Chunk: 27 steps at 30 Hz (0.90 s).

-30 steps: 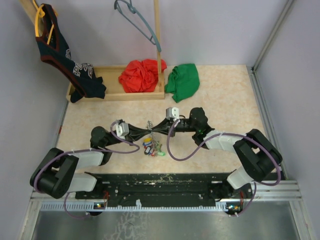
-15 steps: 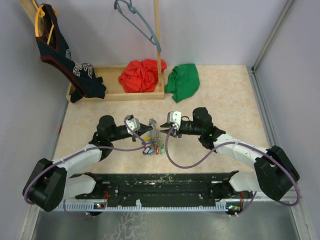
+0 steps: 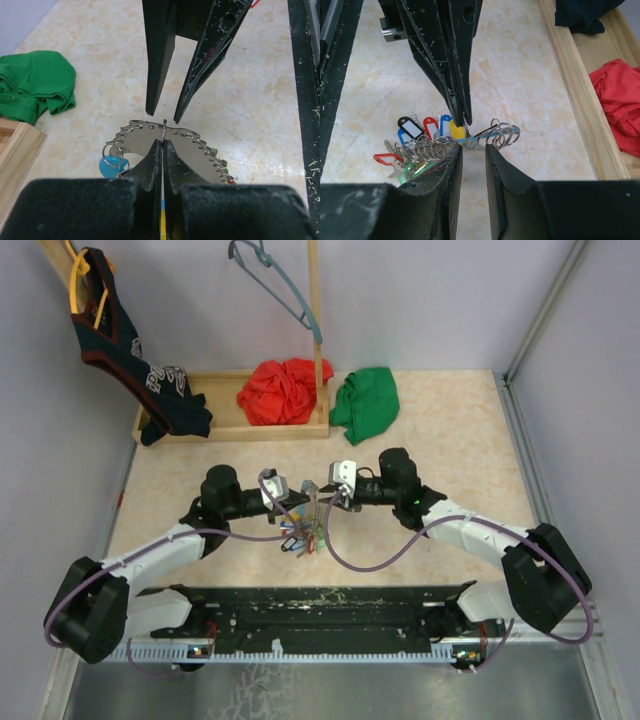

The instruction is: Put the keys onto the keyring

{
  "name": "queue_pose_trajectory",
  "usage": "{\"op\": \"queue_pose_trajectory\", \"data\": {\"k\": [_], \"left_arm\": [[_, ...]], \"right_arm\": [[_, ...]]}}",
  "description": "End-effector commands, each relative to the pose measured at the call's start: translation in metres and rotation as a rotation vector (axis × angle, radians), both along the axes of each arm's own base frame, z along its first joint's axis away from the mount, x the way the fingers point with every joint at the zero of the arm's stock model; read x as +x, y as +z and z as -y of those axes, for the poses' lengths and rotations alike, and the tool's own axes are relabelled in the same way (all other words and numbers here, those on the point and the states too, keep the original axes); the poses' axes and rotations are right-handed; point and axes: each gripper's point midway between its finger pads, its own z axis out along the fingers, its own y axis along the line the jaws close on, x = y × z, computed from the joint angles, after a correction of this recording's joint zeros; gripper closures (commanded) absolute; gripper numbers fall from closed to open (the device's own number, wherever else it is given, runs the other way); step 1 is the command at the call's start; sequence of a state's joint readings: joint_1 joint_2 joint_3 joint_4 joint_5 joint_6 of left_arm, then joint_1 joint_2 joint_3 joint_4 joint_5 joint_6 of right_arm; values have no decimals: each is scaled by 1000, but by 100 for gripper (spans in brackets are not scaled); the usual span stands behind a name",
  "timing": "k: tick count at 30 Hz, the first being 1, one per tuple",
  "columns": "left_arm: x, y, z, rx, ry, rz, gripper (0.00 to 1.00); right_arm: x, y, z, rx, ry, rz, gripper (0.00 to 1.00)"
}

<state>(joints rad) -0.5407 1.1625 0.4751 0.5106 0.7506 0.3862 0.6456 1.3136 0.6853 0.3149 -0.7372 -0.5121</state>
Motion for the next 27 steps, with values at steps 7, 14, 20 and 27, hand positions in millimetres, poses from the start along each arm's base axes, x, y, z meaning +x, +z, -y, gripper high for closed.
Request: {"op": "queue_pose_trajectory", "data": {"k": [7,14,20,27], "left_arm": [[-2,17,8,-19,-38,7,100],[-3,20,10,-32,-51,10,100],[-5,24,12,-38,-62,15,100],[-8,23,10,-43,-64,31,94]], "right_arm": [[4,36,-9,42,62,97,75],[-2,35,-15,42,121,68,79],[-2,32,-18,33,130,51,85],[-4,34,-16,37,116,33,100]]}}
